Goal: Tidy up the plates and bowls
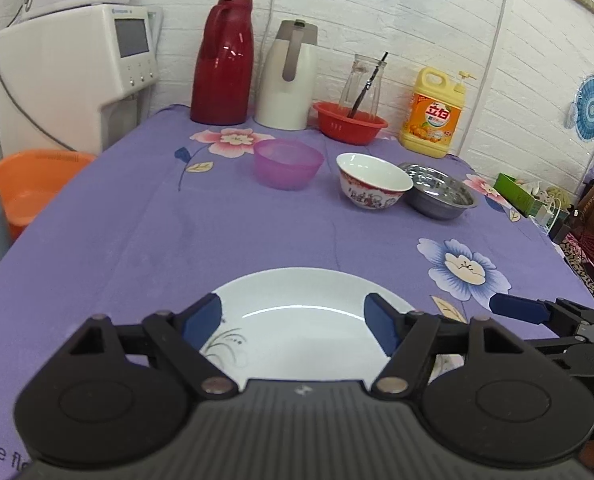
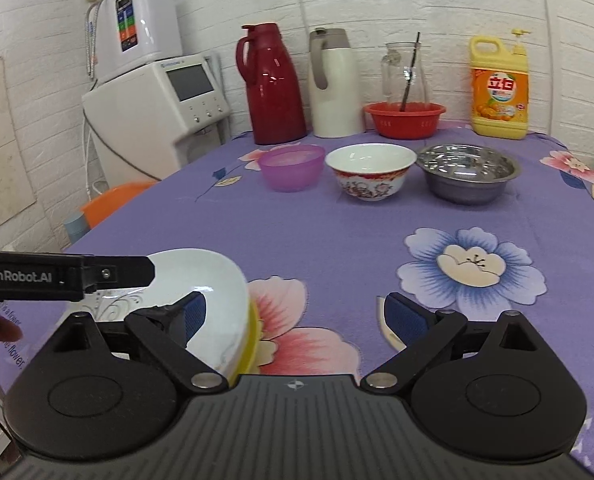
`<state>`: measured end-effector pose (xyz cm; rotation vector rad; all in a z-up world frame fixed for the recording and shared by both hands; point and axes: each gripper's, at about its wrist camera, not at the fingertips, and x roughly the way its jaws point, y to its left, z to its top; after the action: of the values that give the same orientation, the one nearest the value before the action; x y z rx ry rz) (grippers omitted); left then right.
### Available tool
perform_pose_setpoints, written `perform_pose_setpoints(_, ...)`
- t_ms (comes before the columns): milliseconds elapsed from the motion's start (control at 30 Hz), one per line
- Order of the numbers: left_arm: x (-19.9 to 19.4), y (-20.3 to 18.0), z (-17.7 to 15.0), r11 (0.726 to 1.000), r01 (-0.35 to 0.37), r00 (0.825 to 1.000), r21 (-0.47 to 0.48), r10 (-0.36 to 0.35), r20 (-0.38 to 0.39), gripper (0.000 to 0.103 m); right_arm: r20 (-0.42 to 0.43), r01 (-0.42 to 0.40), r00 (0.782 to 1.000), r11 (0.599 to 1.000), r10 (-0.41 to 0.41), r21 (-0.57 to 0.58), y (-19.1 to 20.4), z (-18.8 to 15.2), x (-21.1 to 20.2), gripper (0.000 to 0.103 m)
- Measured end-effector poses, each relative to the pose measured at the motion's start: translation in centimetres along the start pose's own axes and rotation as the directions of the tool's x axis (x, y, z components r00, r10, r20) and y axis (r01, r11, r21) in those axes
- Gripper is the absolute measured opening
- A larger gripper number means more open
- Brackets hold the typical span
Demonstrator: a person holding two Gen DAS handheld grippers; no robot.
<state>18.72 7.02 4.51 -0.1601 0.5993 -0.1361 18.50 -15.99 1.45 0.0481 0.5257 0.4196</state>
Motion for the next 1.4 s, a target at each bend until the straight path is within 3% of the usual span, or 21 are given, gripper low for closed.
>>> perform_pose_setpoints(267,3.4,-5.3,2.0,0.992,0.095,0.995,0.088,-0.093,-0.035,0.07,0.03,0.124,0.992,0.992,-0.125,0.039,-6.1,1.7,-0.5,0.103)
perform_pose_setpoints(533,7.9,-10.0,6.7,0.972,0.199,0.98,0.122,-0.195,-0.041,0.07,0.073,0.215,0.974,0.976,-0.216,0.023,-11.3,4.7,-0.3,0.103)
perform_pose_setpoints(733,13.1,-12.1,11.6,0.952,0.303,0.951,0.038,-0.299,-0.079,0.07,0.093,0.274,0.956,0.96,-0.278,0.056,-15.6,7.4,0.9,0.103)
perform_pose_setpoints(867,16.9,-12.6,15.7,0.965,0.26,0.965,0.027,-0.259,-0.034,0.071,0.072,0.296,0.95,0.95,-0.304,0.103,-18.4,9.0,2.6,0.103)
perform_pose_setpoints(967,21.2,-12.8,17.5,0.969,0.248,0.966,0.0,-0.247,-0.077,0.071,0.049,0.289,0.953,0.944,-0.3,0.157,-20.0,9.9,5.0,0.103)
perform_pose_setpoints(1067,25.4,-13.3,18.4,0.96,0.279,0.95,-0.002,-0.276,-0.146,0.07,0.01,0.305,0.95,0.938,-0.311,0.165,-20.8,10.4,8.1,0.103)
perform_pose_setpoints(1200,29.9,-14.2,18.4,0.962,0.269,0.939,0.042,-0.252,-0.234,0.07,-0.046,0.302,0.953,0.938,-0.299,0.169,-21.5,10.1,11.4,0.103)
perform_pose_setpoints(1400,33.3,-15.7,18.0,0.955,0.281,0.927,0.097,-0.244,-0.285,0.071,-0.09,0.326,0.945,0.935,-0.316,0.139,-21.7,9.3,13.6,0.103)
